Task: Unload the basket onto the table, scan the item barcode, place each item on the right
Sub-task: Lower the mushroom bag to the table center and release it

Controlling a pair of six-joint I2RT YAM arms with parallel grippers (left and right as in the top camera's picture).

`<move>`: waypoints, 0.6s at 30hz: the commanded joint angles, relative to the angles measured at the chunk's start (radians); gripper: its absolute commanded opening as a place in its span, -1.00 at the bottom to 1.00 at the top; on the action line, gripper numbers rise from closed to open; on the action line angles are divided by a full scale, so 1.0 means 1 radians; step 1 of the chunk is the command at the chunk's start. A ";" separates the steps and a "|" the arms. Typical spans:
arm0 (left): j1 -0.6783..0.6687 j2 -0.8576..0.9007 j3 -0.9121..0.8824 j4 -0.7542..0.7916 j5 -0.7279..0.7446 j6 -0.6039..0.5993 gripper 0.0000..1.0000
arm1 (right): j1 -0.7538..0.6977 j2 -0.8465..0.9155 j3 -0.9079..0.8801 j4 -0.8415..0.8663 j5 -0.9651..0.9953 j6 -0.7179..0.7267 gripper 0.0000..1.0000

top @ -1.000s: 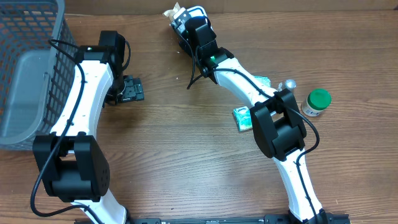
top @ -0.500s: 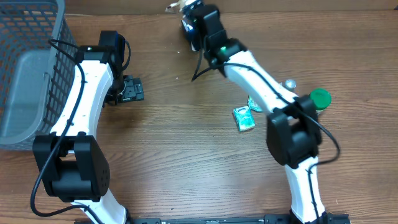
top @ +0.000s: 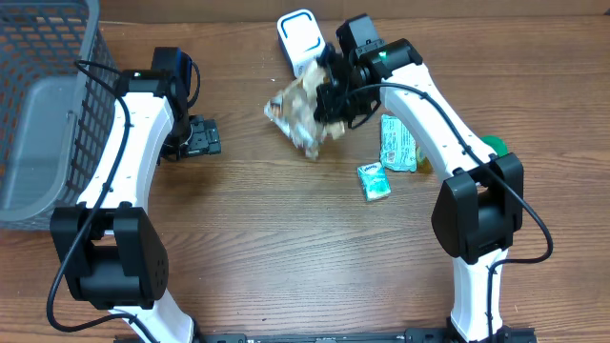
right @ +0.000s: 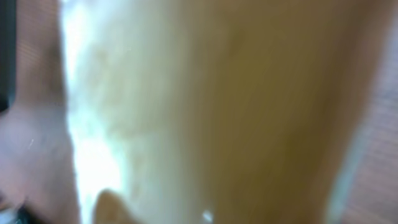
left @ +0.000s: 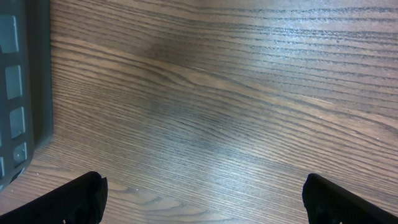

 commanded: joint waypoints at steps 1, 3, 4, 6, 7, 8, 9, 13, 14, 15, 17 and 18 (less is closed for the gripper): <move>0.002 0.011 0.016 0.001 -0.010 0.008 0.99 | 0.002 -0.014 -0.021 -0.062 -0.084 -0.010 -0.79; 0.002 0.011 0.016 0.001 -0.010 0.008 0.99 | 0.002 -0.014 -0.041 -0.086 -0.067 -0.043 -0.68; 0.002 0.011 0.016 0.000 -0.010 0.008 0.99 | 0.002 -0.014 -0.050 -0.090 -0.043 -0.045 -0.64; 0.002 0.011 0.016 0.000 -0.010 0.008 0.99 | 0.002 -0.014 -0.069 -0.090 0.039 -0.045 -0.35; 0.002 0.011 0.016 0.001 -0.010 0.008 0.99 | 0.002 -0.014 -0.076 -0.090 0.082 -0.045 -0.35; 0.002 0.011 0.016 0.000 -0.010 0.008 0.99 | 0.002 -0.014 -0.085 -0.089 0.128 -0.043 -0.25; 0.002 0.011 0.016 0.001 -0.010 0.008 0.99 | 0.002 -0.014 -0.093 -0.082 0.168 -0.035 0.05; 0.002 0.011 0.016 0.001 -0.010 0.008 0.99 | 0.002 -0.014 -0.125 -0.040 0.272 -0.034 0.55; 0.002 0.011 0.016 0.000 -0.010 0.008 0.99 | 0.002 -0.014 -0.131 -0.029 0.295 -0.033 0.68; 0.002 0.011 0.016 0.000 -0.010 0.008 0.99 | 0.002 -0.014 -0.133 -0.025 0.318 -0.022 0.74; 0.002 0.011 0.016 0.001 -0.010 0.008 0.99 | 0.002 -0.014 -0.133 -0.018 0.385 0.030 1.00; 0.002 0.011 0.016 0.000 -0.010 0.008 0.99 | 0.002 -0.014 -0.133 -0.014 0.415 0.054 1.00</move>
